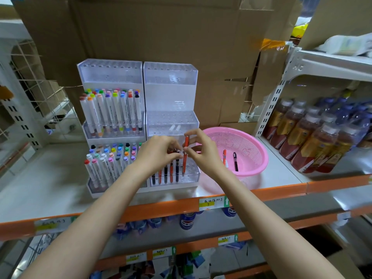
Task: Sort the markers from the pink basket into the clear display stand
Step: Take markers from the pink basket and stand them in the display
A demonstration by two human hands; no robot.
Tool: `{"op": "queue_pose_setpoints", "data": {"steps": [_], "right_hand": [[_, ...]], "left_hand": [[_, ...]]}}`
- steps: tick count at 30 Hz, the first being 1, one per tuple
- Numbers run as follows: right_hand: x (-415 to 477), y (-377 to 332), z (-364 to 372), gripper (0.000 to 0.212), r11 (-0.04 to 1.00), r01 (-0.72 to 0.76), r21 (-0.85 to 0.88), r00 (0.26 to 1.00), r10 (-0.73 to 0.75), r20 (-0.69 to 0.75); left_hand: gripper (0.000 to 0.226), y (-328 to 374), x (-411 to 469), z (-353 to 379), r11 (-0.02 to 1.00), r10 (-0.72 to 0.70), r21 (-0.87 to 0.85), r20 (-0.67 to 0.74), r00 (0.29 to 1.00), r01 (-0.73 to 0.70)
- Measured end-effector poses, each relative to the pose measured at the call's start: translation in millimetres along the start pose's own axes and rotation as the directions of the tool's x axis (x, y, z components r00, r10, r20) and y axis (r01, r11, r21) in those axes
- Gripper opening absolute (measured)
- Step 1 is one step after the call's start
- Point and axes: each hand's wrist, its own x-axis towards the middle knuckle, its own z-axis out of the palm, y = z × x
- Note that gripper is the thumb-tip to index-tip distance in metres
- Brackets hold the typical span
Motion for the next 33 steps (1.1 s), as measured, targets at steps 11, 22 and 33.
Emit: {"op": "queue_pose_setpoints", "data": {"steps": [11, 22, 33], "right_hand": [[-13.6, 7.1, -3.5, 0.026, 1.0, -0.028, -0.013, 0.997, 0.029, 0.072], [-16.5, 4.1, 0.2, 0.024, 0.994, 0.011, -0.108, 0.994, 0.001, 0.112], [-15.2, 7.6, 0.2, 0.023, 0.993, -0.034, -0.109, 0.995, 0.044, 0.09]], "left_hand": [[0.02, -0.7, -4.2, 2.5, 0.997, 0.013, 0.079, -0.003, 1.0, -0.013], [0.02, -0.9, -6.3, 4.4, 0.996, -0.007, 0.093, -0.026, 1.0, 0.01], [0.025, -0.5, -6.4, 2.9, 0.999, -0.021, 0.048, -0.01, 1.0, 0.022]]}}
